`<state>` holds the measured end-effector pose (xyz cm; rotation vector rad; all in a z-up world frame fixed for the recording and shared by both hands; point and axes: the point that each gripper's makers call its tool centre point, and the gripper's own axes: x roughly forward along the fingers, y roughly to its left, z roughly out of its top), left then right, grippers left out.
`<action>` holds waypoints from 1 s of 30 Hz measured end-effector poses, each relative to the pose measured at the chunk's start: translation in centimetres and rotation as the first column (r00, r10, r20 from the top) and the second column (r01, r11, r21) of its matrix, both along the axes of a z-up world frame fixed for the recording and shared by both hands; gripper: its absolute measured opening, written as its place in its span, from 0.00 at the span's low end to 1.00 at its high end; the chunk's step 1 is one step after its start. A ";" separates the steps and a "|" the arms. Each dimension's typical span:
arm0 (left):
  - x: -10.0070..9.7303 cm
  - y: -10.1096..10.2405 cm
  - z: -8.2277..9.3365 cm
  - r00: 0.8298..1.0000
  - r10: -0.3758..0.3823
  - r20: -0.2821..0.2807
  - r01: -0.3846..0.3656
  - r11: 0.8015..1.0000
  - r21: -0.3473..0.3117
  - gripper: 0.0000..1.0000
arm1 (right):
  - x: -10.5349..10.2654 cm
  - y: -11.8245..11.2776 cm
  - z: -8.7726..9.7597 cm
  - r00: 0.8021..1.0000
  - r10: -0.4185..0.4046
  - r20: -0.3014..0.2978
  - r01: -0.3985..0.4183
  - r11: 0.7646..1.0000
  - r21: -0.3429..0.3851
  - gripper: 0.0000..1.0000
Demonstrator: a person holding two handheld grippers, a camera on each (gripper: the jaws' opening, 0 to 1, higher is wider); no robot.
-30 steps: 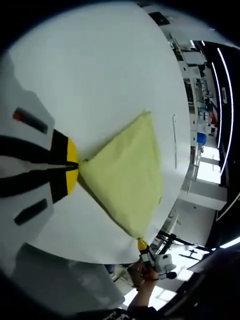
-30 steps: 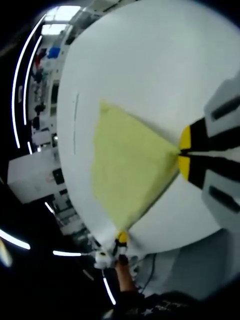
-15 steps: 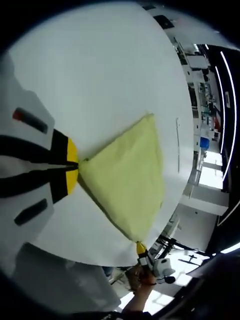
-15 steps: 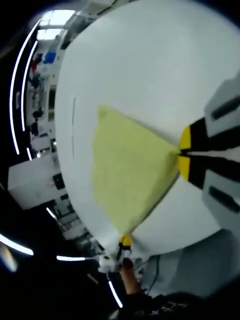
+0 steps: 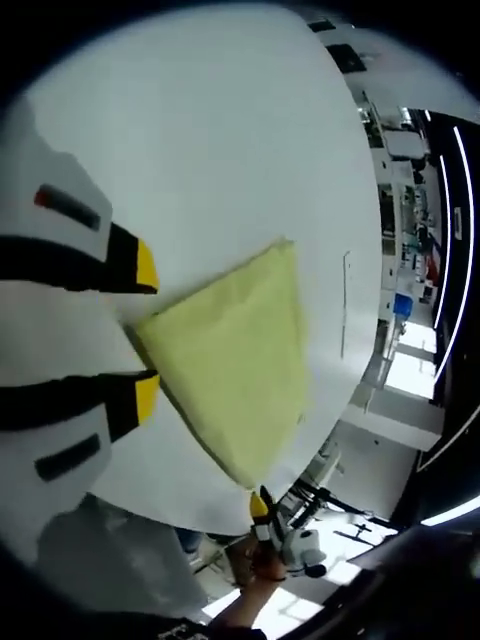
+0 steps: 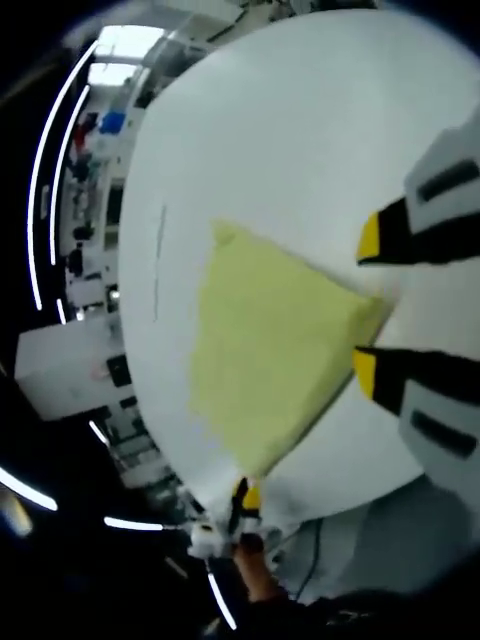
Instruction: Fold the garment on the visible template until the final outline fits inside the template.
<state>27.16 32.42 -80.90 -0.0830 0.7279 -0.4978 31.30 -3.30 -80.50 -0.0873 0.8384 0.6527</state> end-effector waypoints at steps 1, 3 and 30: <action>-0.1 -0.1 0.4 1.000 0.004 0.000 -0.004 1.000 0.004 0.36 | 0.0 0.0 0.1 1.000 0.001 0.003 -0.001 1.000 0.000 0.42; -0.3 -0.4 1.0 1.000 0.007 -0.001 -0.007 1.000 0.007 0.43 | 0.0 0.4 1.1 1.000 0.005 0.025 -0.005 1.000 -0.003 0.46; -3.2 -2.1 7.3 0.999 -0.020 0.036 0.022 0.998 -0.065 0.93 | -2.4 4.3 9.4 0.990 0.006 0.142 -0.016 0.997 0.069 0.99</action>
